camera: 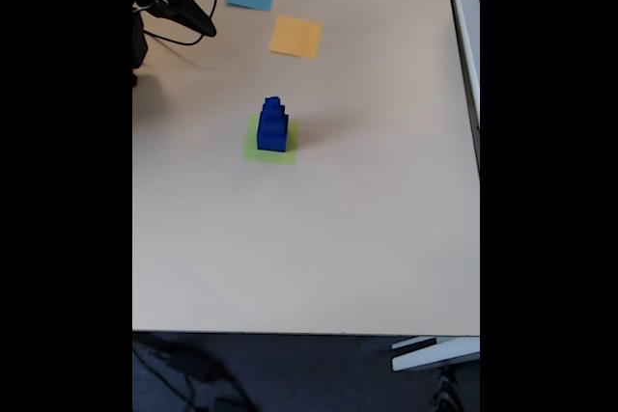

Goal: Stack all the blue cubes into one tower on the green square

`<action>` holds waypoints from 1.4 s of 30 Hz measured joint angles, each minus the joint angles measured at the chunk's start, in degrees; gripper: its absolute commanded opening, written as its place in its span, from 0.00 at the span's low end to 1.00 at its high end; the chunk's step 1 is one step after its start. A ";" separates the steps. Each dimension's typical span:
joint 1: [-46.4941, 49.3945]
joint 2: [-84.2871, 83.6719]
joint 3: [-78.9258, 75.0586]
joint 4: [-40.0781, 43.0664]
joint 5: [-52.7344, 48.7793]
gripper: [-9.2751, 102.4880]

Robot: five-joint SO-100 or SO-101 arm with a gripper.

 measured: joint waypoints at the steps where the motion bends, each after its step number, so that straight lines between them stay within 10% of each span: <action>1: 0.00 1.76 2.02 -0.44 -0.88 0.08; 23: 9.67 4.48 23.55 -10.55 -2.55 0.08; 42: 13.54 4.57 21.36 -19.78 17.23 0.08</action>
